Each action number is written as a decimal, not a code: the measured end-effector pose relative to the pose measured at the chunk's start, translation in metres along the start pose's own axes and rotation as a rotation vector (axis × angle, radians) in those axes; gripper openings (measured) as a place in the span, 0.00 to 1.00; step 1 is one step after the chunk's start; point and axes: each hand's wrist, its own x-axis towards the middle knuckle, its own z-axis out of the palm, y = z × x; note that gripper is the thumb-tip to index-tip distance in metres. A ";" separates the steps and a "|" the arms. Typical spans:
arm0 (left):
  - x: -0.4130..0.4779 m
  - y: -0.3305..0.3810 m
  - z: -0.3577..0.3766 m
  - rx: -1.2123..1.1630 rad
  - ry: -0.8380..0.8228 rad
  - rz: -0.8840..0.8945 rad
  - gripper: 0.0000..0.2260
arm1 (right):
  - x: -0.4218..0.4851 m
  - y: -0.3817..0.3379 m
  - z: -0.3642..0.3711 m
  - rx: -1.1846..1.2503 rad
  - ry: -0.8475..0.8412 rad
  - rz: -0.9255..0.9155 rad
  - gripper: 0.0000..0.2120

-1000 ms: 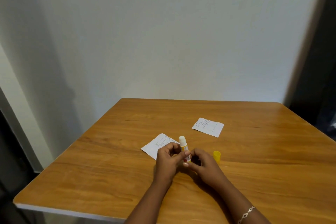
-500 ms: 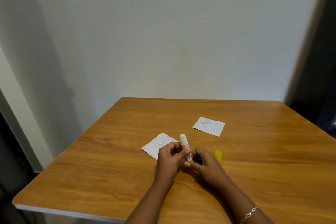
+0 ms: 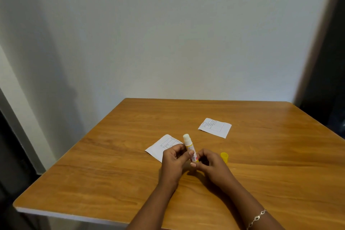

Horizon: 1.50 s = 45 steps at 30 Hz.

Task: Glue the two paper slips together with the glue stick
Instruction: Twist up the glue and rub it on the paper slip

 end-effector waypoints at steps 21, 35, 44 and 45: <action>0.045 -0.005 -0.031 1.022 0.151 0.147 0.12 | -0.008 -0.010 -0.001 0.275 0.042 -0.041 0.17; 0.004 -0.007 -0.029 1.186 -0.162 0.139 0.11 | 0.001 -0.019 -0.006 0.618 0.114 -0.014 0.14; -0.010 -0.011 -0.029 1.099 -0.077 0.243 0.12 | 0.057 -0.048 0.009 0.543 0.171 0.001 0.09; -0.010 -0.011 -0.029 1.100 -0.075 0.235 0.13 | 0.063 -0.049 0.012 0.503 0.114 0.009 0.10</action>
